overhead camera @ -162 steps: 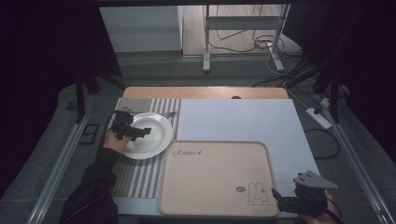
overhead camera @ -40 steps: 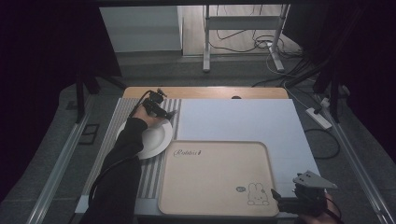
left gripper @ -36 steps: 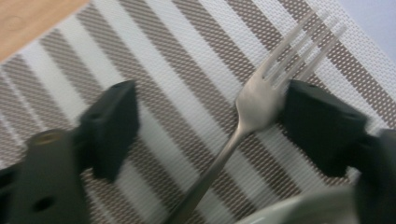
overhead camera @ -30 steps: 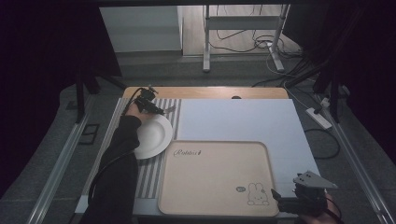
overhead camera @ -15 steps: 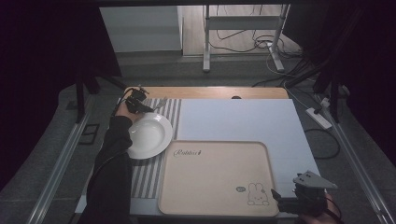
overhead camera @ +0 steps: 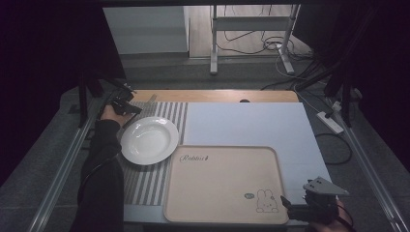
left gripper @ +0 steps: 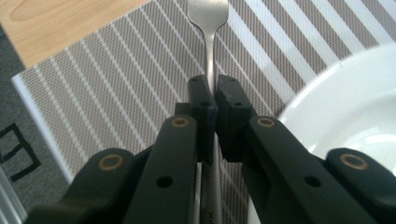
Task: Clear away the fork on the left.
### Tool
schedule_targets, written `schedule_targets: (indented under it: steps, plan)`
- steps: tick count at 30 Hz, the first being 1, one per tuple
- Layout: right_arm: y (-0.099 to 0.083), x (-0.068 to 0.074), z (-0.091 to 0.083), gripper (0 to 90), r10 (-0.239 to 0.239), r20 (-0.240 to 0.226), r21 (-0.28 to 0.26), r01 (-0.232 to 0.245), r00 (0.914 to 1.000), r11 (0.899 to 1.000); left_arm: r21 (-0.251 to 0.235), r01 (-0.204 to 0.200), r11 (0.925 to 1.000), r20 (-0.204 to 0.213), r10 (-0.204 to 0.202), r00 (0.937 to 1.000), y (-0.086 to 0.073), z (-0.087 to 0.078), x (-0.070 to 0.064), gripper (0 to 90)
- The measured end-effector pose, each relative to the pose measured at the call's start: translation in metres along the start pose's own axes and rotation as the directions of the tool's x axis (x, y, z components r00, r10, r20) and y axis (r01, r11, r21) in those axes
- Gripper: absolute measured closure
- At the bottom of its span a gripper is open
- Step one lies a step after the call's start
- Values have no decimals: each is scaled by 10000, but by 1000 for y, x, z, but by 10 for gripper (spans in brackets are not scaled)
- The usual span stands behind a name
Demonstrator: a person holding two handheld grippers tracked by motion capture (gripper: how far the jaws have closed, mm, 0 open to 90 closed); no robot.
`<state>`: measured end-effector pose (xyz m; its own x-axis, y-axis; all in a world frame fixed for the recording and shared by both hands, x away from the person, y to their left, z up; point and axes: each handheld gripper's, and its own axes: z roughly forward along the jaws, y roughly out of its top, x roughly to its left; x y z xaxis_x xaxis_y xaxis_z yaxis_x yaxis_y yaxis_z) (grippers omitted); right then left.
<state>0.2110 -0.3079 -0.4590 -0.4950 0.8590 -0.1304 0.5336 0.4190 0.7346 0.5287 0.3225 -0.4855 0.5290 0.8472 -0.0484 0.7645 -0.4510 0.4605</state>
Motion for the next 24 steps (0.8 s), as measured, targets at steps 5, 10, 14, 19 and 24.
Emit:
schedule_targets:
  steps: [5, 10, 14, 19, 24]
  plan:
    - [0, 0, 0, 0, -8, 14, -2, 8, 10000, 10000, -24, -43, 10000, 285, 44, 9996, -8, -11, -3, 852]
    - [0, 0, 0, 0, 23, 46, -42, -23, 10000, 10000, -49, -105, 9999, 617, 108, 9980, -14, -17, -15, 852]
    - [0, 0, 0, 0, 8, 50, -28, -8, 10000, 10000, -5, -308, 9995, 801, 307, 9963, -18, -19, -26, 852]
    - [0, 1, 0, 0, -23, 85, -12, 23, 10000, 10000, 37, -488, 9988, 1028, 482, 9935, -25, -19, -41, 851]
    - [0, 1, 0, 0, -24, 91, -9, 24, 10000, 10000, -83, -585, 9983, 1335, 590, 9893, -32, -20, -56, 851]
